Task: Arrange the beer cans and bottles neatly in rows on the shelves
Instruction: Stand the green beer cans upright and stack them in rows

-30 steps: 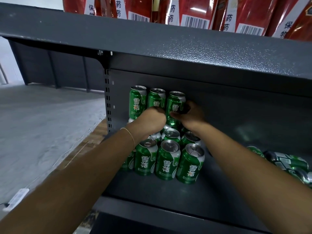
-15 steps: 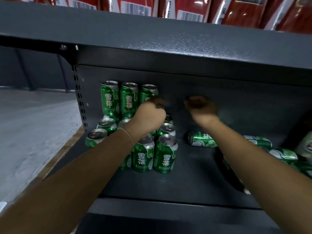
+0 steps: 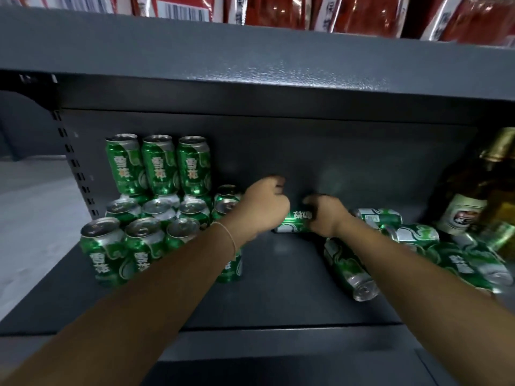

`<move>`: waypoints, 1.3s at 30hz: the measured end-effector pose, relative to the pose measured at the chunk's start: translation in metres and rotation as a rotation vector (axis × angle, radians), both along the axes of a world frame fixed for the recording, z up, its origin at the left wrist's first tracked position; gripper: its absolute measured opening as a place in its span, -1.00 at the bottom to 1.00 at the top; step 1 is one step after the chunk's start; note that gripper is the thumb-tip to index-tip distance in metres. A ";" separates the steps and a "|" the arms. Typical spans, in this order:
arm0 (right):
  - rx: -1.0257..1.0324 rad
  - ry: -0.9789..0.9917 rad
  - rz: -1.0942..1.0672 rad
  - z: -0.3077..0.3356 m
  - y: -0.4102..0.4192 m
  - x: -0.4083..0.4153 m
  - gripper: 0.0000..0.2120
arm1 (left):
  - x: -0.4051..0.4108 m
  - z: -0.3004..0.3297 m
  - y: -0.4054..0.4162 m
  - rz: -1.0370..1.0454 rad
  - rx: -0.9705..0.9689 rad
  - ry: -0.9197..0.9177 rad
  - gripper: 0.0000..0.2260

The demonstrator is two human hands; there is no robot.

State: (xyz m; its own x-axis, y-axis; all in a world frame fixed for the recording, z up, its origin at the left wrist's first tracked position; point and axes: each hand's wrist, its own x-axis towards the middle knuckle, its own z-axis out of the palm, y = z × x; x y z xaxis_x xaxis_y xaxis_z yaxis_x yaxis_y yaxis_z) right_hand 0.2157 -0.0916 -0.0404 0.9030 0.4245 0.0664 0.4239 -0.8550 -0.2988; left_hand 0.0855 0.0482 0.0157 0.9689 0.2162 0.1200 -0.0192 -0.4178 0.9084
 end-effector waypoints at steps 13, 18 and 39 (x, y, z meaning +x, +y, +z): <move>-0.424 -0.169 0.031 -0.009 0.009 0.014 -0.48 | -0.014 -0.009 -0.005 0.048 0.038 0.051 -0.53; -0.393 -0.162 0.046 -0.005 0.013 0.009 -0.51 | -0.014 -0.008 -0.001 0.060 0.023 0.057 -0.55; 0.836 0.300 0.479 0.097 -0.007 -0.031 -0.31 | -0.006 0.014 0.031 0.027 0.207 0.014 -0.37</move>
State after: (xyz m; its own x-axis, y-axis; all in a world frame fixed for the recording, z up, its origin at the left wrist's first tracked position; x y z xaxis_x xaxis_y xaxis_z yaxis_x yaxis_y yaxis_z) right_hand 0.1844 -0.0989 0.0571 0.6776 0.6681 0.3073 0.4772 -0.0814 -0.8750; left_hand 0.0793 0.0795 0.0294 0.9649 0.2144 0.1514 0.0065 -0.5961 0.8029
